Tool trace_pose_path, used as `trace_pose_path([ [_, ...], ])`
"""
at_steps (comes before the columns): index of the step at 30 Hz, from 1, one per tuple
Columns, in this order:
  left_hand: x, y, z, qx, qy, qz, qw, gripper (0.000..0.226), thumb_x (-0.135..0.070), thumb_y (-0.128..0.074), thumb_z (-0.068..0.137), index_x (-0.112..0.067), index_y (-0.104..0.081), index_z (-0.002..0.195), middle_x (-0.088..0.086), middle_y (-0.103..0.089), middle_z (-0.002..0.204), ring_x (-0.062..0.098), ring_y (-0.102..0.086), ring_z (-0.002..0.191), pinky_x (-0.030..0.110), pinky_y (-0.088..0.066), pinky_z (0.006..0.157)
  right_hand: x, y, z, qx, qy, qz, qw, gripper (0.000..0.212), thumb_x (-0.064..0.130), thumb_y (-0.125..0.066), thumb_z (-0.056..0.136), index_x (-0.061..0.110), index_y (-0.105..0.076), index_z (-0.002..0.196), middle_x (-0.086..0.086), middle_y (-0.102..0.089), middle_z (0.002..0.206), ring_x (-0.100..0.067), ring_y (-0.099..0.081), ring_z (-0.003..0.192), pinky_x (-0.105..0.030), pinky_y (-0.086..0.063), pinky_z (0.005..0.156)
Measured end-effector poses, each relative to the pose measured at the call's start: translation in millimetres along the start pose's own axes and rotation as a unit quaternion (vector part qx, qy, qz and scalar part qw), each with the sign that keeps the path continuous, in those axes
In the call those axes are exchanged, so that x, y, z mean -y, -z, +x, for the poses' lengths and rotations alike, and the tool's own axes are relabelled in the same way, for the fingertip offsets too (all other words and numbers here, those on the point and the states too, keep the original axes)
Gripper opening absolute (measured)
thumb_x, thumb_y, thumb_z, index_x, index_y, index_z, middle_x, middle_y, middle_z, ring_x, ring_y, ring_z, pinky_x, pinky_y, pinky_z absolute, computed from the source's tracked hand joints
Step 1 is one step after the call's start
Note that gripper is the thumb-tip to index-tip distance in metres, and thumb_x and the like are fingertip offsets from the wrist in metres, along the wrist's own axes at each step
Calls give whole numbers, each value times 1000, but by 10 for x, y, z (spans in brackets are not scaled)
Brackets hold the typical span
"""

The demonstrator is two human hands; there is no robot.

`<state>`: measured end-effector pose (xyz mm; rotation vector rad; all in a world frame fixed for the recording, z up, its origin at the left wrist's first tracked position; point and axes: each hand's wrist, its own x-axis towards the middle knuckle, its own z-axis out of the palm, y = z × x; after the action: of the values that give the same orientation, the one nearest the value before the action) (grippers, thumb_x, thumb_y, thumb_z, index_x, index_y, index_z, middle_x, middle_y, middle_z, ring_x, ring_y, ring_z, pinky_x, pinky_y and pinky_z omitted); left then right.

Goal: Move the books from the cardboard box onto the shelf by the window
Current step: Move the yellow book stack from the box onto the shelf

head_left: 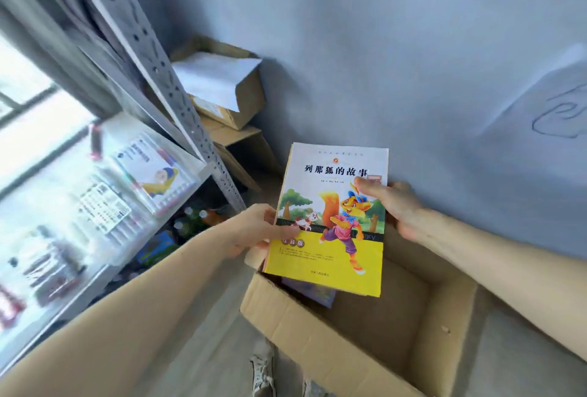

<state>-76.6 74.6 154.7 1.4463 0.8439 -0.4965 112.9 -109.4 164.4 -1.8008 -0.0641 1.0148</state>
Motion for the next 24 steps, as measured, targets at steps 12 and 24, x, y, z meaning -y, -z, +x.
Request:
trace_pose_path([
  [12, -511, 1014, -2765, -193, -92, -90, 973, 14, -17, -73, 85, -8, -65, 93, 6, -76, 91, 20, -71, 85, 37, -58, 86, 2151, -1418, -1315, 136, 125, -97, 978, 78, 60, -89, 38, 13, -71, 97, -5, -74, 108, -30, -65, 109, -49, -48, 103],
  [24, -85, 2588, -4840, -353, -192, -138, 905, 36, -20, -78, 80, -7, -61, 109, 13, -75, 105, 27, -72, 98, 44, -56, 92, 3593, -3624, -2670, 258, 319, -137, 901, 29, 13, -73, 84, 6, -66, 112, -13, -74, 98, -25, -72, 78, -40, -60, 73],
])
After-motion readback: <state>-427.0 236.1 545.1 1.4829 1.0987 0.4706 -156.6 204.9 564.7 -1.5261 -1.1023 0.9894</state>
